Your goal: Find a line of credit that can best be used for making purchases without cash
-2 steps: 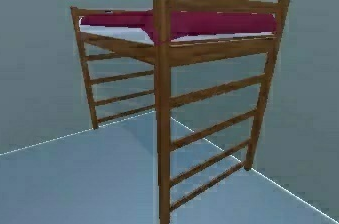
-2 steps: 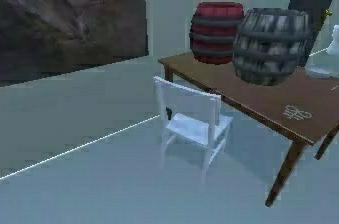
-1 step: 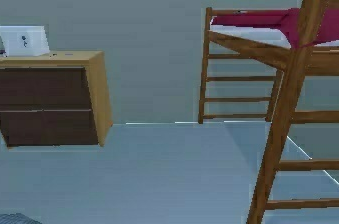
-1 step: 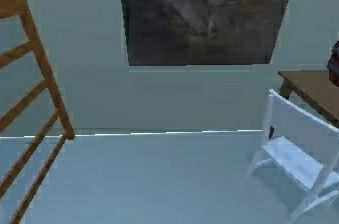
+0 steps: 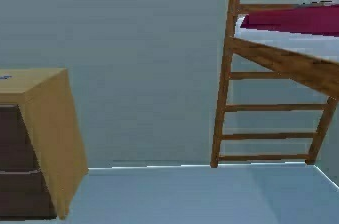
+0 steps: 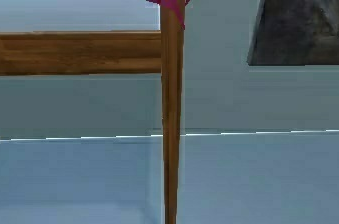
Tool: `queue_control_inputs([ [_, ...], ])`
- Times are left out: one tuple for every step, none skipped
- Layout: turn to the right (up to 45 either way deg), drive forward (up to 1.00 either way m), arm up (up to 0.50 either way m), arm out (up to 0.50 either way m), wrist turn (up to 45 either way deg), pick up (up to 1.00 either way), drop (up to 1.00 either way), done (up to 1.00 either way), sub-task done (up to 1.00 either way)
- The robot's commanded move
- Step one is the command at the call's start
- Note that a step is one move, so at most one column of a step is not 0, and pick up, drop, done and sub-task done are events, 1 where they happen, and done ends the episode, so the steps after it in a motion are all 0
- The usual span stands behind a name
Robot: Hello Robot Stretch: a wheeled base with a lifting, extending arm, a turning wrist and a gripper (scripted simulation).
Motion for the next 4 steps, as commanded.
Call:
queue_control_inputs([
  [-15.0, 0.0, 0.0, 0.0, 0.0, 0.0, 0.0, 0.0, 0.0],
  [0.0, 0.05, 0.0, 0.0, 0.0, 0.0, 0.0, 0.0, 0.0],
  [-21.0, 0.0, 0.0, 0.0, 0.0, 0.0, 0.0, 0.0, 0.0],
  [0.0, 0.9, 0.0, 0.0, 0.0, 0.0, 0.0, 0.0, 0.0],
])
